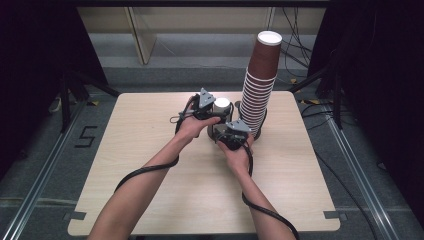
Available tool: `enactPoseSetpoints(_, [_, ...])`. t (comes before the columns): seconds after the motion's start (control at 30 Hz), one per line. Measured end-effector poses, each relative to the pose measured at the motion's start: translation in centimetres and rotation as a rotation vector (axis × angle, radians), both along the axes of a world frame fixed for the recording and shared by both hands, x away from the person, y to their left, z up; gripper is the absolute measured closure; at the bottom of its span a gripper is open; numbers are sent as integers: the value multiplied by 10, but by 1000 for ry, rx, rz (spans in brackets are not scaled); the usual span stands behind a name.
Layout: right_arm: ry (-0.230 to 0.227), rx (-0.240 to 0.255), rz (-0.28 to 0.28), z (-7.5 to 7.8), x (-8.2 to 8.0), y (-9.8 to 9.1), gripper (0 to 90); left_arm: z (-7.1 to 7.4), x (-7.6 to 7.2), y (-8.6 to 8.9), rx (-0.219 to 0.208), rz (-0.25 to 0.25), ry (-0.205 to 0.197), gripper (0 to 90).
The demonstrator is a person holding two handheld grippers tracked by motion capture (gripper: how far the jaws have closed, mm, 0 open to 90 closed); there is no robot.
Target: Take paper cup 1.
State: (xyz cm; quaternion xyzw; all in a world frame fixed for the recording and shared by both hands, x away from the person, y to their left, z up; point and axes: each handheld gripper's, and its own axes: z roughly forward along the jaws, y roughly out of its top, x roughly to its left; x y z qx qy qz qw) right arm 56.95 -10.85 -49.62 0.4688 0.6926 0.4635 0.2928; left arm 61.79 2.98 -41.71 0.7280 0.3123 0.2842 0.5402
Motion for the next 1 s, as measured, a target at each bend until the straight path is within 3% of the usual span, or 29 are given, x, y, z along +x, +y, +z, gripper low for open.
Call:
enactPoseSetpoints(0.07, [10, 30, -19, -4, 2, 0, 286, -1, 1, 0, 0, -3, 2, 142])
enactPoseSetpoints(0.1, [6, 6, -23, -5, 3, -1, 284, -1, 2, 0, 3, -4, 2, 142])
enactPoseSetpoints(0.13, [6, 28, -14, -6, 3, 1, 285, -1, 2, 0, 2, -5, 4, 142])
enactPoseSetpoints(0.17, [-15, -6, -15, -7, 5, 1, 285, -1, 2, 0, 2, -5, 4, 142])
enactPoseSetpoints(0.2, [6, 19, -7, -7, 4, 2, 278, -1, 3, 0, 2, -5, 5, 142])
enactPoseSetpoints(0.23, [-13, 15, -18, -9, 6, 2, 273, -2, 3, 1, 6, -4, 4, 142])
enactPoseSetpoints(0.37, [0, 23, -24, -8, 7, 2, 273, -2, 3, 1, 10, -6, 5, 142])
enactPoseSetpoints(0.53, [-24, 33, -28, -9, 12, 3, 281, -4, 4, 0, 7, -13, 12, 147])
enactPoseSetpoints(0.6, [-20, 20, -45, -9, 11, 3, 279, -5, 6, 0, -10, -18, 17, 143])
enactPoseSetpoints(0.73, [-24, 43, -47, -10, 13, 4, 283, -4, 8, 1, -39, -27, 23, 143])
enactPoseSetpoints(0.9, [-2, 34, -43, -8, 12, 4, 283, -4, 10, -1, -38, -40, 29, 149])
enactPoseSetpoints(1.0, [-13, 44, -47, -9, 13, 5, 285, -4, 12, -1, -57, -42, 43, 155])
